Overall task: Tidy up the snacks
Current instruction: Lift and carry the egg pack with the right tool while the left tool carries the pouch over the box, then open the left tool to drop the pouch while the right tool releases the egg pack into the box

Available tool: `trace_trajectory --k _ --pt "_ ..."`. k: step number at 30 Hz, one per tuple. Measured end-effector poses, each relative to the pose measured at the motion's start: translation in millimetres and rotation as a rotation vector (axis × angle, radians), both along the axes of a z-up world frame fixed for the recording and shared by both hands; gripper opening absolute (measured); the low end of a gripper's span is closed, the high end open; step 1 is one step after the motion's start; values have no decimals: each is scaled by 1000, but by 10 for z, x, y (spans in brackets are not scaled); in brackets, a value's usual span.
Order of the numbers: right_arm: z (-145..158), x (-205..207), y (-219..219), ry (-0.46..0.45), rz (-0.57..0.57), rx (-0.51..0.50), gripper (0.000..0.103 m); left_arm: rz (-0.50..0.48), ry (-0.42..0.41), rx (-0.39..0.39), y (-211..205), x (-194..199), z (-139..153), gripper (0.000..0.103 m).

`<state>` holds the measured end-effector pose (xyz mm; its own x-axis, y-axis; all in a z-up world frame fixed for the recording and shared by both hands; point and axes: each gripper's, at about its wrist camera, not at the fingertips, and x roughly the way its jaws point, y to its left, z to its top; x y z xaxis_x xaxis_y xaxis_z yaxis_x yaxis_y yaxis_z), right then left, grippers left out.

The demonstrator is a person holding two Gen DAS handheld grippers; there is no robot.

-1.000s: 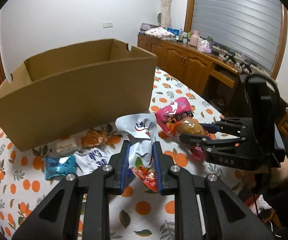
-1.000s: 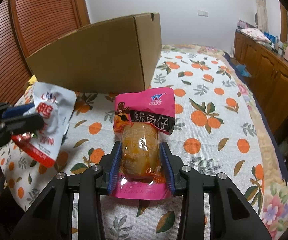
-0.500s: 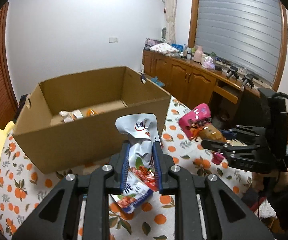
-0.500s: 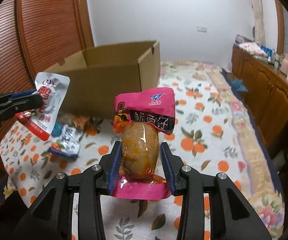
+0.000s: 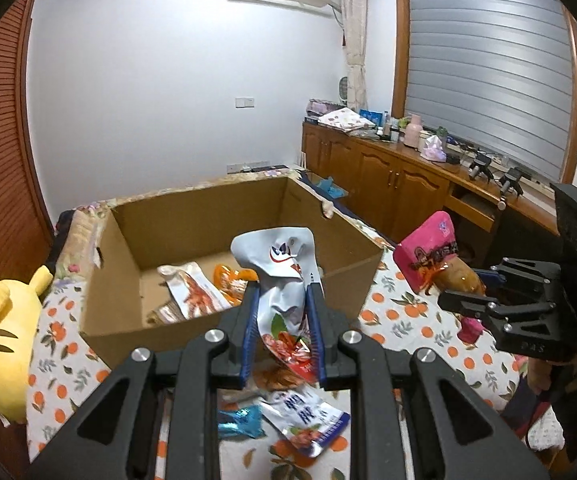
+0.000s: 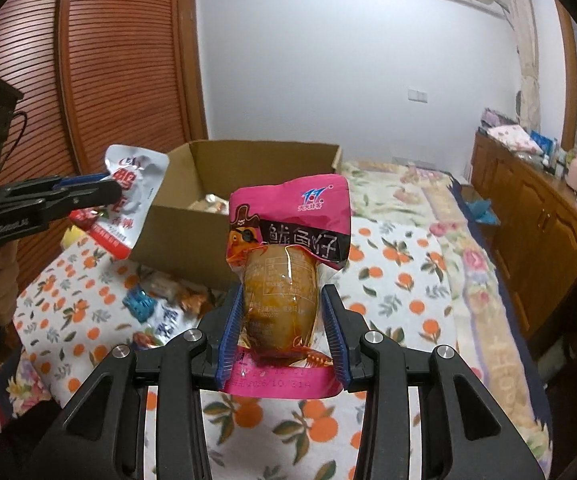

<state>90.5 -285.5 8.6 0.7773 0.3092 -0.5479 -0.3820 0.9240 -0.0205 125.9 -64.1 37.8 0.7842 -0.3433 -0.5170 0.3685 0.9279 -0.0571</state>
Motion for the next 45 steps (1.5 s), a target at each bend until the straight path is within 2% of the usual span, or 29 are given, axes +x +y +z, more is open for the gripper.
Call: trace_trajectory --k 9,21,36,42,45 --pt "146 138 314 -20 52 -20 39 52 -14 29 175 275 52 20" --pt "326 404 534 -26 76 -19 39 102 12 33 280 611 1 20" --pt "218 686 700 12 76 -52 39 159 58 66 371 982 -225 21" --pt "182 812 767 29 85 -55 39 174 78 70 407 1053 -278 25" --pt "178 867 791 36 85 -52 39 187 81 60 472 1072 -297 33"
